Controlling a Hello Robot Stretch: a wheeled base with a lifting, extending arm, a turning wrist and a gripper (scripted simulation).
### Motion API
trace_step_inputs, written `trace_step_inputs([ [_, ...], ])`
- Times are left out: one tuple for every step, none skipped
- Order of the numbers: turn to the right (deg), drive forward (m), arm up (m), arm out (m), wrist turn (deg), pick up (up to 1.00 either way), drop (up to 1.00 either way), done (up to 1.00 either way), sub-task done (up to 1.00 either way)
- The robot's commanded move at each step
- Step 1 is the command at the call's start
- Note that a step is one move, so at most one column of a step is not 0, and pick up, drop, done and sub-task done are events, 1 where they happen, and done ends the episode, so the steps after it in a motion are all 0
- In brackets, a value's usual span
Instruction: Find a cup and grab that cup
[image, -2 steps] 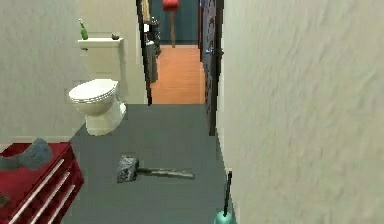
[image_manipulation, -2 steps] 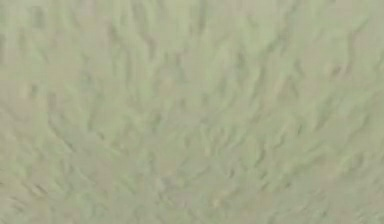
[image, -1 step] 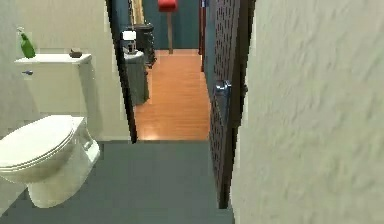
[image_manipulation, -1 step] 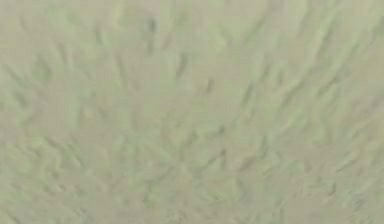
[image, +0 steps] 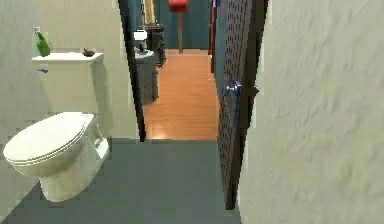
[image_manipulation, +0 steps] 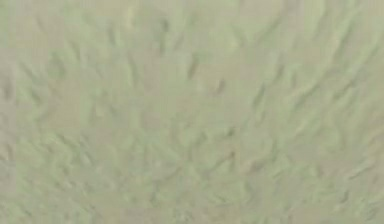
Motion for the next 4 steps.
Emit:
trace_step_inputs([
  [-45.0, 0.0, 0.0, 0.0, 0.0, 0.0, 0.0, 0.0, 0.0],
  [-42.0, 0.0, 0.0, 0.0, 0.0, 0.0, 0.0, 0.0, 0.0],
  [0.0, 0.2, 0.0, 0.0, 0.0, 0.0, 0.0, 0.0, 0.0],
  [45.0, 0.0, 0.0, 0.0, 0.0, 0.0, 0.0, 0.0, 0.0],
])
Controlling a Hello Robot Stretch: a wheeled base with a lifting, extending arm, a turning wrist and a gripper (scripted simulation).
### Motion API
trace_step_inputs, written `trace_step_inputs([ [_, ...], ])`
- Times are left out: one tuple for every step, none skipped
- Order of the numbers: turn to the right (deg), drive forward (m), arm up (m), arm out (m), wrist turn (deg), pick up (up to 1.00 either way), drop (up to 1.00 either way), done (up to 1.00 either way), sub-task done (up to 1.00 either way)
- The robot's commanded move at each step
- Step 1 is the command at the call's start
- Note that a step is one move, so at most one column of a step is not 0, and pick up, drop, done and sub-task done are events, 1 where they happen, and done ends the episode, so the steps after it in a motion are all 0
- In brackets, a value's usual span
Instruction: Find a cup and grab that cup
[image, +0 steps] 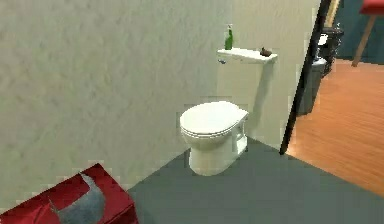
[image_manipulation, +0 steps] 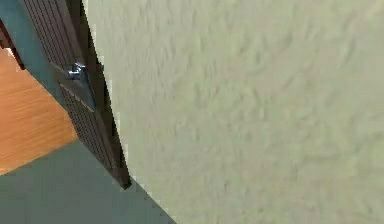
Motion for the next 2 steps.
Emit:
trace_step_inputs([
  [42.0, 0.0, 0.0, 0.0, 0.0, 0.0, 0.0, 0.0, 0.0],
  [0.0, 0.9, 0.0, 0.0, 0.0, 0.0, 0.0, 0.0, 0.0],
])
